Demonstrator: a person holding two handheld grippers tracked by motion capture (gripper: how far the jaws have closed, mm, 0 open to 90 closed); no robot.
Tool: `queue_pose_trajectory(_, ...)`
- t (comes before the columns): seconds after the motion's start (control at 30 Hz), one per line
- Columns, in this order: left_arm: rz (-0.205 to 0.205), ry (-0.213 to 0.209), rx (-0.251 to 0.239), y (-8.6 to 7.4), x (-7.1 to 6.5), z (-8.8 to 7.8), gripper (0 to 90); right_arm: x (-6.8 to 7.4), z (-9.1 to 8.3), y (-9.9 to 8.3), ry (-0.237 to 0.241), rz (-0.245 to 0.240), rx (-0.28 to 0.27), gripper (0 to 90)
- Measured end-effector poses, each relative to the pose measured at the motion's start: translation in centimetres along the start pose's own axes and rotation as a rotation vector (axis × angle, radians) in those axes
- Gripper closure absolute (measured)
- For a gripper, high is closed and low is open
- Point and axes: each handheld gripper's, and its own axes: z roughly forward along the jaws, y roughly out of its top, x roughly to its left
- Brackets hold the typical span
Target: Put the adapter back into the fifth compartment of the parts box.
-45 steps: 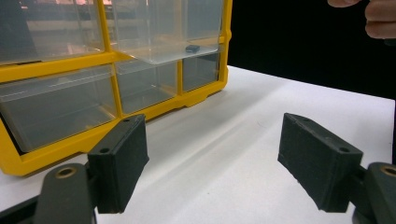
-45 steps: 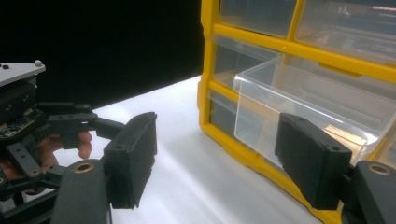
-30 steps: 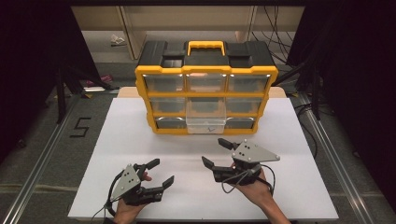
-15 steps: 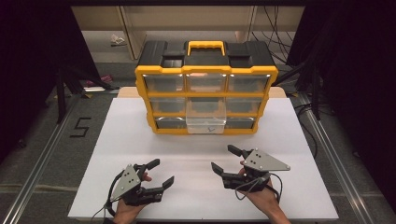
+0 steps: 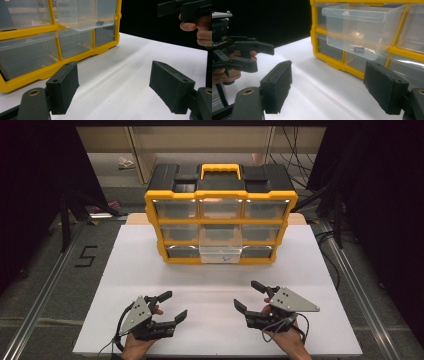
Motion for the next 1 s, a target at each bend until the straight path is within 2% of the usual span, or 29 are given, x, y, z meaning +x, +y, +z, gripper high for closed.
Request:
queue_pose_trajectory(0.23, 0.002, -0.007, 0.004, 0.0, 0.0, 0.0, 22.8, 0.0, -0.7, -0.9, -0.003, 0.012, -0.013, 23.7)
queue_pose_trajectory(0.53, 0.003, -0.017, 0.013, 0.0, -0.1, 0.2, 22.7, -0.1, -1.3, -1.9, -0.008, 0.019, 0.000, 23.9)
queue_pose_trajectory(1.0, 0.005, -0.019, 0.017, -0.1, -0.1, 0.2, 22.8, -0.4, -1.1, -2.4, -0.006, 0.034, 0.008, 24.1)
